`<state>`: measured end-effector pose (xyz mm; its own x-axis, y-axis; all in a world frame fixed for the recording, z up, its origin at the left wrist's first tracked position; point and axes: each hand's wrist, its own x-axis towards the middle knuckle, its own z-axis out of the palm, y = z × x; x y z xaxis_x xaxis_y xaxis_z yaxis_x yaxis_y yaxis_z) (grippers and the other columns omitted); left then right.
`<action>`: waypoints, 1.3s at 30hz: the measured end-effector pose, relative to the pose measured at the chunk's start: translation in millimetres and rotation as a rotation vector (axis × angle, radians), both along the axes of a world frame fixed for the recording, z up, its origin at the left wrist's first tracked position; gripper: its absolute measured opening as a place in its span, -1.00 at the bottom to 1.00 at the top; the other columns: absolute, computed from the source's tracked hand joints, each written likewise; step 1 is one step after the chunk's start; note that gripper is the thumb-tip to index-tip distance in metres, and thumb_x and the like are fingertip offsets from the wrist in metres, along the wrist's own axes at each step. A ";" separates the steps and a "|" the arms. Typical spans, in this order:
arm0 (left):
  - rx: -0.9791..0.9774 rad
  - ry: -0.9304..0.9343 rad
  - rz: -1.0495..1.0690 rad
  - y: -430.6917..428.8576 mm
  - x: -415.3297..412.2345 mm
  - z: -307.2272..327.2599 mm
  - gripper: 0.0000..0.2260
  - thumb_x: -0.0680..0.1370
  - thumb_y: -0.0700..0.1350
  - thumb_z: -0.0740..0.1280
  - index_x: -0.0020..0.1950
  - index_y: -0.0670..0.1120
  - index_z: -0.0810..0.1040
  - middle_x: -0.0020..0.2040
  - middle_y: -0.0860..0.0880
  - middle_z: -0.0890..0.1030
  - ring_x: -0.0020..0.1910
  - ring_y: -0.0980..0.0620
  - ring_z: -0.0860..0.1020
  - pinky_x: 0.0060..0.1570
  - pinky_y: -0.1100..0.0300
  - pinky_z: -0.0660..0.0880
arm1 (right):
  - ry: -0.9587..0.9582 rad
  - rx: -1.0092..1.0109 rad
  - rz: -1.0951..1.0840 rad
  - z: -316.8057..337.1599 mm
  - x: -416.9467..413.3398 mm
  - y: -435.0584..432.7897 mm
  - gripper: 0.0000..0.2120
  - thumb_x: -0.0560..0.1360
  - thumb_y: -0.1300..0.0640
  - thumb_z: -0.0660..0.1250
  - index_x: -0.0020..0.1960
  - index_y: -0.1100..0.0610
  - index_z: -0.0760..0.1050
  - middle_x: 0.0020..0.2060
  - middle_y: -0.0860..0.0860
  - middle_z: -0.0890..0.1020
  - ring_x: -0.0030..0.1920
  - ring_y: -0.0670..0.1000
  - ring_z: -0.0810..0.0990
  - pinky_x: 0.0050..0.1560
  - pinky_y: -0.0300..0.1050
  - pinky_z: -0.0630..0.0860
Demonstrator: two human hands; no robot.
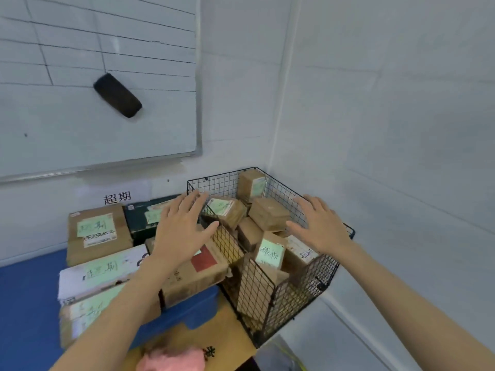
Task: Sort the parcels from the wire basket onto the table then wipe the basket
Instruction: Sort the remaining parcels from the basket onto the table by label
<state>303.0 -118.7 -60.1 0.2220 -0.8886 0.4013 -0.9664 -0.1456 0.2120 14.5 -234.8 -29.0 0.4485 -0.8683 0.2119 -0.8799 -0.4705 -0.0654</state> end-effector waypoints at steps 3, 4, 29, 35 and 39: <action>-0.013 -0.014 -0.043 -20.4 -31.2 7.1 -0.24 0.45 0.39 -0.11 0.58 0.08 0.20 0.57 -0.01 0.25 0.54 -0.06 0.19 0.47 -0.09 0.17 | -0.040 0.019 -0.038 -6.8 -34.1 -13.3 -0.32 0.58 -0.28 0.16 0.59 -0.03 0.08 0.58 0.04 0.14 0.57 0.10 0.08 0.49 0.15 0.15; -0.016 -0.014 -0.058 -25.6 -37.9 8.6 -0.24 0.45 0.39 -0.11 0.57 0.07 0.21 0.57 -0.01 0.25 0.54 -0.07 0.19 0.47 -0.09 0.17 | -0.051 0.028 -0.044 -8.6 -40.3 -16.9 -0.33 0.58 -0.28 0.16 0.59 -0.04 0.09 0.58 0.04 0.14 0.57 0.10 0.07 0.49 0.15 0.15; 0.141 0.024 0.026 -267.5 -104.4 -26.7 -0.33 0.56 0.28 0.23 0.59 0.08 0.12 0.57 0.00 0.23 0.52 -0.08 0.21 0.45 -0.07 0.20 | -0.135 0.332 0.236 -63.1 -28.2 -239.0 -0.30 0.54 -0.07 0.34 0.57 0.00 0.11 0.55 0.05 0.17 0.51 0.11 0.20 0.44 0.14 0.30; 0.218 0.105 0.116 -294.5 -105.4 -66.9 -0.34 0.55 0.25 0.26 0.58 0.06 0.15 0.56 -0.02 0.26 0.52 -0.09 0.21 0.46 -0.10 0.20 | -0.160 0.479 0.235 -104.7 10.2 -274.4 -0.25 0.51 -0.05 0.39 0.56 0.04 0.10 0.51 0.07 0.21 0.41 0.14 0.34 0.32 0.19 0.44; 0.260 0.105 0.153 -309.2 -108.2 -87.3 -0.33 0.54 0.25 0.26 0.58 0.06 0.15 0.56 -0.02 0.24 0.52 -0.10 0.21 0.47 -0.09 0.16 | -0.185 0.539 0.215 -131.8 28.0 -295.5 -0.24 0.51 0.02 0.42 0.57 0.08 0.10 0.52 0.10 0.18 0.41 0.18 0.35 0.35 0.21 0.42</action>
